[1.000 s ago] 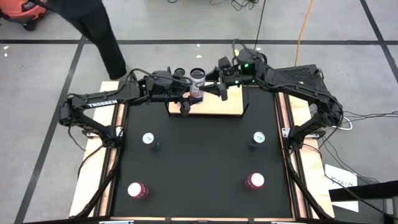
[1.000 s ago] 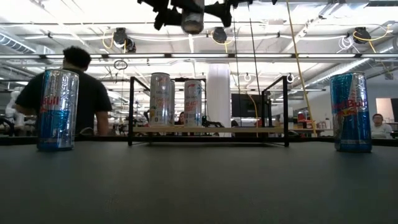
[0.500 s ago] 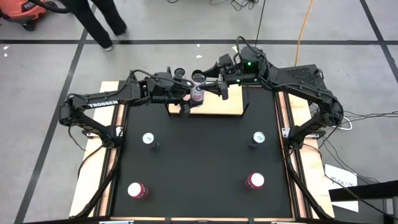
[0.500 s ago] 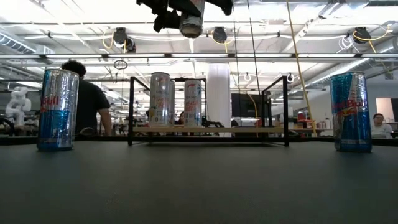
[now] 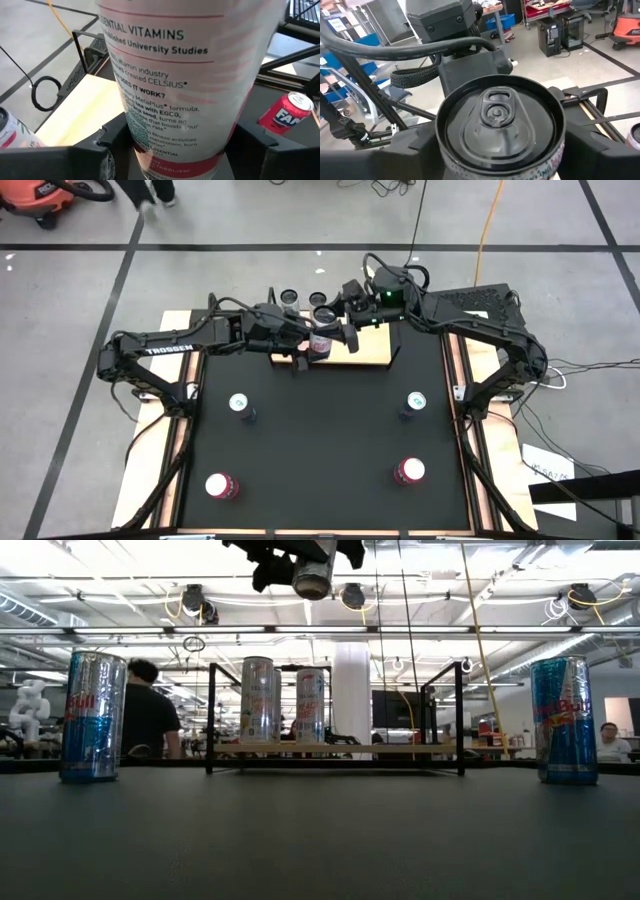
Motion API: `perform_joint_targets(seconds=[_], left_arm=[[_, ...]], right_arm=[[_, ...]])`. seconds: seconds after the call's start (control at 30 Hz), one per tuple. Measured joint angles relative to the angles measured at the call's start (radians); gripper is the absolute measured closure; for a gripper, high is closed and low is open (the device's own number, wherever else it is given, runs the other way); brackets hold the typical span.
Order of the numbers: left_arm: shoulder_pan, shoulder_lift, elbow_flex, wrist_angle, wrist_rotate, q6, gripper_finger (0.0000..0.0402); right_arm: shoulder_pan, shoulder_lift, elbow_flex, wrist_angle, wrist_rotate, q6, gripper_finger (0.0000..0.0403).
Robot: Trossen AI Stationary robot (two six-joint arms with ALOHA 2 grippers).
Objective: Place canned beverage on shelf
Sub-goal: Put the white-pink soda can on the shelf aligned with the other white-pink soda can
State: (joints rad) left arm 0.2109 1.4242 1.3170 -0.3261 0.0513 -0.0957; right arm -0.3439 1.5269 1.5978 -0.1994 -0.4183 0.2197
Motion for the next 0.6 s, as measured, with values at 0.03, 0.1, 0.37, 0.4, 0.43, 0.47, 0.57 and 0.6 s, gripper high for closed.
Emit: perform_joint_targets(seconds=[0.03, 0.1, 0.37, 0.4, 0.43, 0.47, 0.57, 0.6], left_arm=[[0.0, 0.0, 0.0, 0.0, 0.0, -0.004, 0.0164], [0.0, 0.0, 0.0, 0.0, 0.0, -0.005, 0.0164], [0.0, 0.0, 0.0, -0.003, 0.0, -0.024, 0.0163], [0.0, 0.0, 0.0, -0.003, 0.0, -0.024, 0.016], [0.0, 0.0, 0.0, -0.003, 0.0, -0.022, 0.0156], [0.0, -0.001, 0.0, -0.002, 0.0, -0.02, 0.015], [0.005, -0.014, 0.002, -0.02, -0.006, -0.019, 0.0122], [0.007, -0.019, 0.01, -0.037, -0.009, -0.022, 0.0111]], right_arm=[[0.0, 0.0, 0.0, -0.001, 0.0, -0.001, 0.0145], [-0.001, 0.0, 0.0, -0.004, 0.0, -0.004, 0.0162], [-0.001, 0.0, 0.0, -0.011, 0.002, -0.002, 0.0159], [-0.001, 0.0, 0.0, -0.014, 0.005, -0.006, 0.0158], [-0.001, 0.0, 0.0, -0.018, 0.013, -0.017, 0.0158], [-0.001, 0.0, 0.0, -0.023, 0.021, -0.032, 0.0159], [0.0, 0.0, 0.001, -0.045, 0.052, -0.072, 0.0161], [0.0, -0.001, 0.002, -0.058, 0.069, -0.089, 0.0161]])
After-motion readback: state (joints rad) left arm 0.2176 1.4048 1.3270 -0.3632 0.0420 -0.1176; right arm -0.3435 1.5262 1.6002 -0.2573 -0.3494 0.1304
